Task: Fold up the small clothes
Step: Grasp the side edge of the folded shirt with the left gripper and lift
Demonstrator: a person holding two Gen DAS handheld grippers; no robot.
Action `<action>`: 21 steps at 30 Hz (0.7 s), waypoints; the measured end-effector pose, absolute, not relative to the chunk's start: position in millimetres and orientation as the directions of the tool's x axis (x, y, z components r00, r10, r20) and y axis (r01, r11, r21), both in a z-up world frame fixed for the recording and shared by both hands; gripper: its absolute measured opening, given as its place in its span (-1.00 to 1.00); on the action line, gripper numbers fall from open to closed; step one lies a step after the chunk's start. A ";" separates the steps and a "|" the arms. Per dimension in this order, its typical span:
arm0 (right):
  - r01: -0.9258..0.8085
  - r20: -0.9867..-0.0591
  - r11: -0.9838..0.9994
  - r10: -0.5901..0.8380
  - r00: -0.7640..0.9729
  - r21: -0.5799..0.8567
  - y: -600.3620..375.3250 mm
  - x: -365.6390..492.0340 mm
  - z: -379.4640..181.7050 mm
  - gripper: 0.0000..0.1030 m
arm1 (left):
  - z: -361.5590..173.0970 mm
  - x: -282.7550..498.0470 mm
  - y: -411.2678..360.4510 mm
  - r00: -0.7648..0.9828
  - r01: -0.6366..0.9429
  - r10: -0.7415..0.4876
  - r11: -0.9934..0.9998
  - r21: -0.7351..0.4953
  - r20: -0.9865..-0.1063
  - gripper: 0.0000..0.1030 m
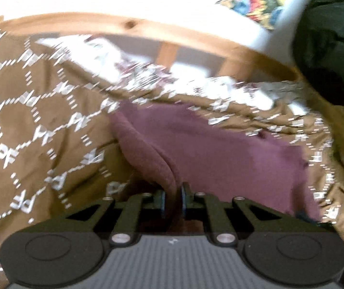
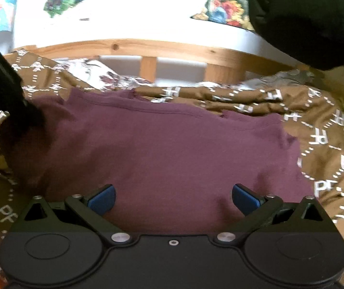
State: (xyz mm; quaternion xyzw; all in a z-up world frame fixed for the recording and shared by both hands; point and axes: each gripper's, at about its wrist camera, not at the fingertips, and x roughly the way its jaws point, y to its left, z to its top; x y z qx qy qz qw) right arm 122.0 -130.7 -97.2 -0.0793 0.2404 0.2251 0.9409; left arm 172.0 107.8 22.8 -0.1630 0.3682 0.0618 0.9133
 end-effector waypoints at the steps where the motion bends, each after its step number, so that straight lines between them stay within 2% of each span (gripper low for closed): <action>1: -0.446 -0.497 0.895 0.378 0.781 -0.019 -135.7 125.9 -96.9 0.99 | 27.3 174.6 100.5 0.728 -0.214 -0.014 0.945 -0.247 -0.686 -0.77; 5: -0.393 -0.492 0.917 0.377 0.785 0.075 -161.7 142.3 -94.2 0.99 | 45.1 185.8 64.0 0.750 -0.123 -0.069 0.963 -0.241 -0.658 -0.77; 10: -0.295 -0.429 0.954 0.291 0.855 0.057 -188.6 153.1 -81.8 0.99 | 46.8 197.9 20.7 0.749 -0.017 -0.158 0.966 -0.257 -0.643 -0.77; 16: -0.198 -0.376 0.978 0.208 0.903 0.065 -224.9 169.0 -71.5 0.99 | 21.7 204.6 -16.8 0.711 0.072 -0.209 0.972 -0.226 -0.671 -0.77; 21: -0.146 -0.364 0.987 0.162 0.917 0.071 -243.5 176.7 -71.0 0.99 | -0.2 202.5 -27.5 0.688 0.077 -0.212 0.972 -0.220 -0.694 -0.73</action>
